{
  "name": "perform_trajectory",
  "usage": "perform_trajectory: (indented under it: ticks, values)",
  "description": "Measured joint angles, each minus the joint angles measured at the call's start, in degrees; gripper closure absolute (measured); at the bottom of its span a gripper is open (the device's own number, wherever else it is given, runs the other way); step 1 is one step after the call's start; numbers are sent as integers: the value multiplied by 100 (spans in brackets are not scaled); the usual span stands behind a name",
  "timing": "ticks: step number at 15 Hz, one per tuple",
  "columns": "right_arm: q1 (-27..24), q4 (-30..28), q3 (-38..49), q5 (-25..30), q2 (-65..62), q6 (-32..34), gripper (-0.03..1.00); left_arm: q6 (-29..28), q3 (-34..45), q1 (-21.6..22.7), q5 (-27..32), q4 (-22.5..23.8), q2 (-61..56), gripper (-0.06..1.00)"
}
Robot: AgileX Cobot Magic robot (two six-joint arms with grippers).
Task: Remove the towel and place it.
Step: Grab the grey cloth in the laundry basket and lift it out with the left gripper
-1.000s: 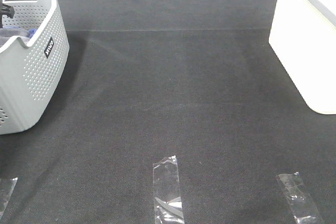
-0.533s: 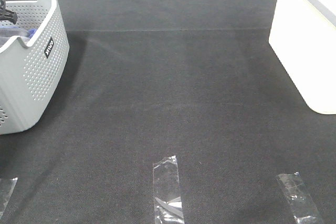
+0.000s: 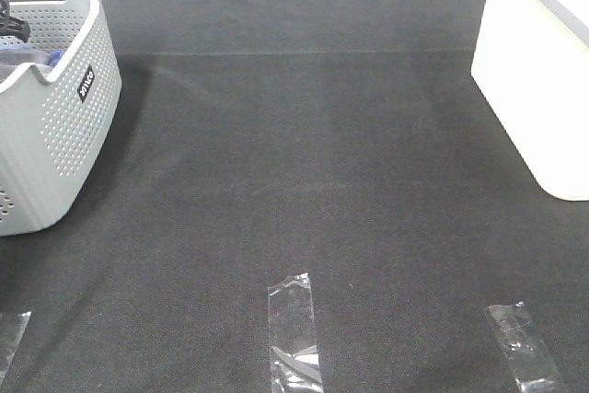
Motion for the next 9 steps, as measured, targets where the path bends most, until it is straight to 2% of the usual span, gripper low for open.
perform_trajectory:
  ticks: [9]
  values:
    - [0,0,0,0,0,0,19,0,-6,0,29,0,-877,94]
